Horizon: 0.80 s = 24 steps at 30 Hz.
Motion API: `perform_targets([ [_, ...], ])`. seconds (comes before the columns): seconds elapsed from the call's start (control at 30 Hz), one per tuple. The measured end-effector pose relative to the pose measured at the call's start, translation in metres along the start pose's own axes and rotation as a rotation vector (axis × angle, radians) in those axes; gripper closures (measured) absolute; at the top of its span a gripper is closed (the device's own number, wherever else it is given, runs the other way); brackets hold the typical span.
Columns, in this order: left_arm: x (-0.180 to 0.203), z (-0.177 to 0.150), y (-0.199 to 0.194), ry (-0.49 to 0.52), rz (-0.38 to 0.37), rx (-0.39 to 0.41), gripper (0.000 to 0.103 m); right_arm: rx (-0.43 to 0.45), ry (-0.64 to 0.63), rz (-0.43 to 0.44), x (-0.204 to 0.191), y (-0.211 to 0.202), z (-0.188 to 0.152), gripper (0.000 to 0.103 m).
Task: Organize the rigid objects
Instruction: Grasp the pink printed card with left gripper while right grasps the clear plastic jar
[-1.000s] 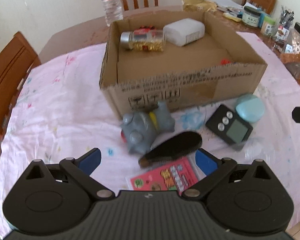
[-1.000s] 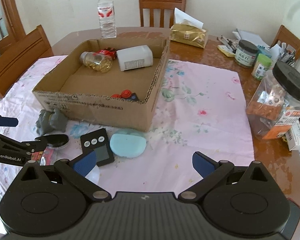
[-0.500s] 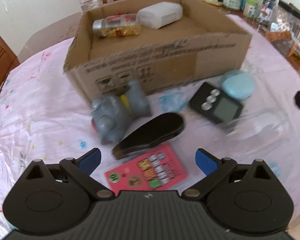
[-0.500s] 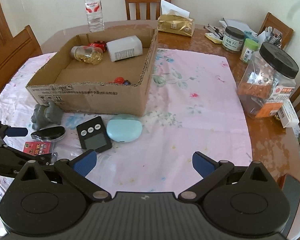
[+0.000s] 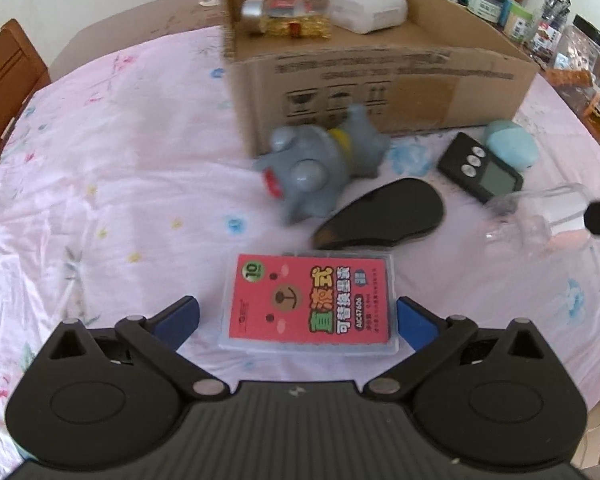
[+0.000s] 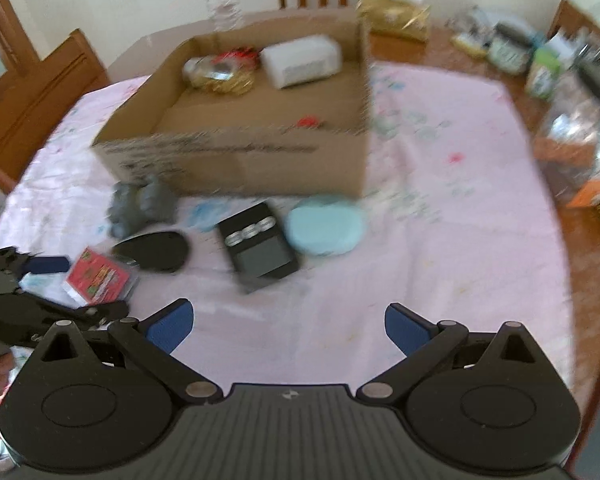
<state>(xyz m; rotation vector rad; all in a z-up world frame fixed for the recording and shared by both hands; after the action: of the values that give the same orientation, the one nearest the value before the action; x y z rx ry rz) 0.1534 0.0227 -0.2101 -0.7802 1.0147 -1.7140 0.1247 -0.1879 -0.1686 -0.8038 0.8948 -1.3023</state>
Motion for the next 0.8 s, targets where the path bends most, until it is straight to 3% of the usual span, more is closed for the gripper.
perform_targets([
  [0.27,-0.006,0.003,0.002,0.035,-0.018,0.009,0.000,-0.065,0.072,0.054,-0.027,0.023,-0.005,0.000],
  [0.6,-0.006,0.005,0.002,0.065,-0.034,0.020,0.000,-0.066,-0.014,-0.164,-0.039,0.056,0.000,0.000],
  [0.73,-0.006,0.005,0.003,0.070,-0.036,0.025,0.000,-0.093,-0.042,-0.214,-0.024,0.060,-0.010,0.000],
  [0.8,-0.006,0.004,0.003,0.073,-0.038,0.028,0.000,-0.092,-0.028,-0.189,-0.018,0.060,-0.014,0.000],
])
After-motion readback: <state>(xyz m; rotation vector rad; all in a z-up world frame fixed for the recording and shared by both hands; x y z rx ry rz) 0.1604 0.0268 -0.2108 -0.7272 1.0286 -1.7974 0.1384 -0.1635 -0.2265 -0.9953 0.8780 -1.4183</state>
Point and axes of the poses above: each gripper's, at about its wrist camera, not at the fingertips, and y roughly the way its jaws point, x to its right, z to its top, the point moved 9 cm from there along y, roughly the way its jaws point, and after that the axes turned 3 degrees about -z, right-handed, at the moved point
